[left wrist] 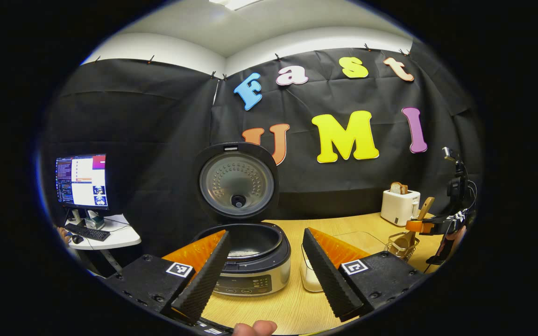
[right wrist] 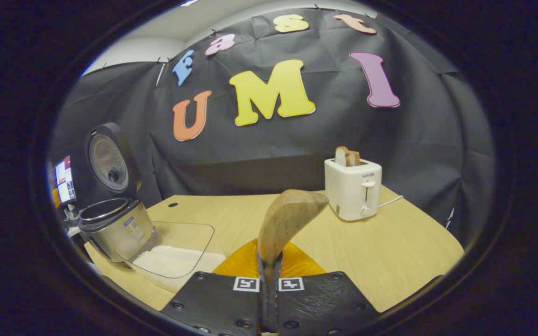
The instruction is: Close the left gripper, press the button to open the rice cooker; take a wooden spoon from the chopstick holder with the right hand, scoop a spoonful of rice and pour it into the rice cooker, then put the wooden spoon back into the chopstick holder.
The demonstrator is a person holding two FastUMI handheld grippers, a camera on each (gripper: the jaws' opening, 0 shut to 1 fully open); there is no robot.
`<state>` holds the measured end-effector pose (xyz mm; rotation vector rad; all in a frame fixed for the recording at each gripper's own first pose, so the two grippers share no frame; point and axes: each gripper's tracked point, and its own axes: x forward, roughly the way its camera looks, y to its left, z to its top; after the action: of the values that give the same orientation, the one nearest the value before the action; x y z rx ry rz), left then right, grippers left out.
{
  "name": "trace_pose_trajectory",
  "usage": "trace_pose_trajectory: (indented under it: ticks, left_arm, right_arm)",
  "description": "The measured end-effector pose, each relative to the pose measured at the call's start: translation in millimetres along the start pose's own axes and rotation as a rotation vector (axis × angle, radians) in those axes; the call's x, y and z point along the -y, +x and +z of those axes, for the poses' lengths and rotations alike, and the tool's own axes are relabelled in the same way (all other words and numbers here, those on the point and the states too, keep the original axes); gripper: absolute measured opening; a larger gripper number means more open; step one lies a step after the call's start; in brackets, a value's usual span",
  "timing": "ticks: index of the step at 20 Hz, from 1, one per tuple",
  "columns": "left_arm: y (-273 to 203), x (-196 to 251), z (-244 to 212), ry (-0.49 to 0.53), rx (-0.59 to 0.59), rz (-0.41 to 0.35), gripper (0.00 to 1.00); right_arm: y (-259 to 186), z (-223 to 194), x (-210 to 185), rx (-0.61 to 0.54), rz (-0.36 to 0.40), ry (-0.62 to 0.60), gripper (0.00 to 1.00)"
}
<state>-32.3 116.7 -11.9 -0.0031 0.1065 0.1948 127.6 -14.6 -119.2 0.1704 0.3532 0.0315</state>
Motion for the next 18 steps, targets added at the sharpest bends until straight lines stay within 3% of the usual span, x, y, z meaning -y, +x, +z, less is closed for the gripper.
trace_pose_trajectory:
  ticks: [6, 10, 12, 18]
  left_arm:
    - [-2, -9, -2, -0.013, -0.015, 0.007, 0.99]
    - [-3, -11, -2, -0.018, -0.016, 0.002, 0.96]
    - [-3, -18, -5, -0.019, -0.029, 0.01, 0.99]
    - [-4, -41, -6, -0.015, -0.039, 0.05, 0.99]
  right_arm:
    - [-18, 53, -18, 0.104, 0.013, -0.071, 0.0]
    - [-13, 90, -58, 0.139, 0.083, -0.099, 0.01]
    - [-4, 101, -88, 0.138, 0.136, -0.109, 0.0]
    - [35, 63, -156, -0.007, 0.238, -0.163, 0.0]
